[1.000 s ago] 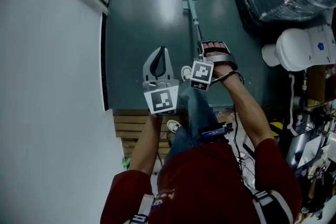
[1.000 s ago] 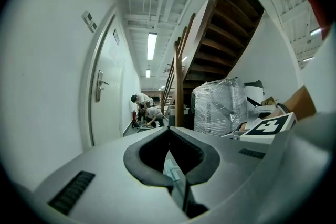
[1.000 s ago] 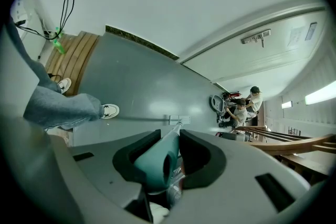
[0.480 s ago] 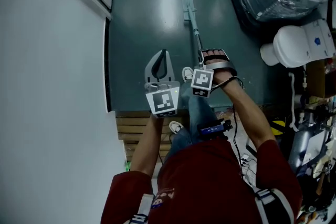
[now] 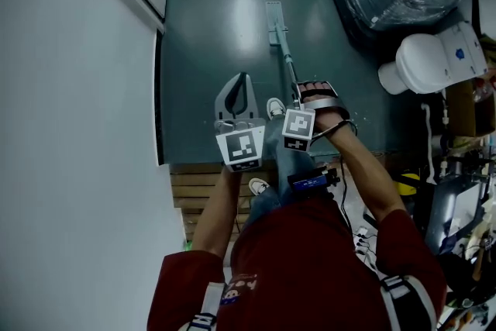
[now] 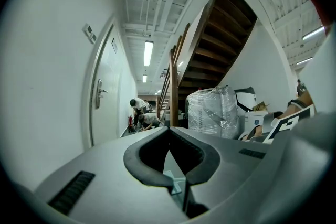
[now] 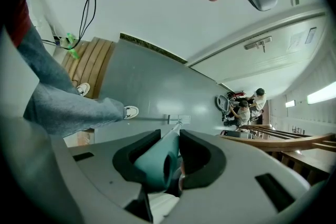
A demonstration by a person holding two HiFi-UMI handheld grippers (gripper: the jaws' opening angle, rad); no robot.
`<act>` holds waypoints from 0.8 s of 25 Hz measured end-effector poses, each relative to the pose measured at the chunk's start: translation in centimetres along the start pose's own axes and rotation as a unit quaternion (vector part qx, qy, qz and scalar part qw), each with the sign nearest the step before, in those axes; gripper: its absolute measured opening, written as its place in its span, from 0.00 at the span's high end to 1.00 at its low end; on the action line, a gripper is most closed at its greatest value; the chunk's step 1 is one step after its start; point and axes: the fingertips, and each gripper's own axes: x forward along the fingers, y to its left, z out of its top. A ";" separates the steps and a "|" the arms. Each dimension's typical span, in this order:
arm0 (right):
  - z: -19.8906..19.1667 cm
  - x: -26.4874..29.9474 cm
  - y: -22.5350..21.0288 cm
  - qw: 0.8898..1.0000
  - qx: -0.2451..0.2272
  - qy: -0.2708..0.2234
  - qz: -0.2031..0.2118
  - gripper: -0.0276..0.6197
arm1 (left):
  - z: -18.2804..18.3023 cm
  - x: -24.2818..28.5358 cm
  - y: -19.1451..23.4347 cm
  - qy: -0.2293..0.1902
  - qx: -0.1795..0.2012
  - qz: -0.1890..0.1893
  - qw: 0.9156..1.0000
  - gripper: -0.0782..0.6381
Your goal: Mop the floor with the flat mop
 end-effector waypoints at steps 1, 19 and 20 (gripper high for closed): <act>0.1 -0.6 0.4 1.000 0.002 0.000 0.001 0.77 | 0.1 -0.5 -0.1 0.002 -0.001 -0.001 1.000 0.87; 0.7 -10.7 8.7 0.999 0.026 -0.002 0.028 0.77 | -1.3 -9.7 -1.6 0.024 -0.021 0.004 0.999 0.87; 0.7 -11.1 9.1 0.999 0.025 -0.002 0.029 0.77 | -1.4 -10.1 -1.8 0.024 -0.024 0.003 0.999 0.87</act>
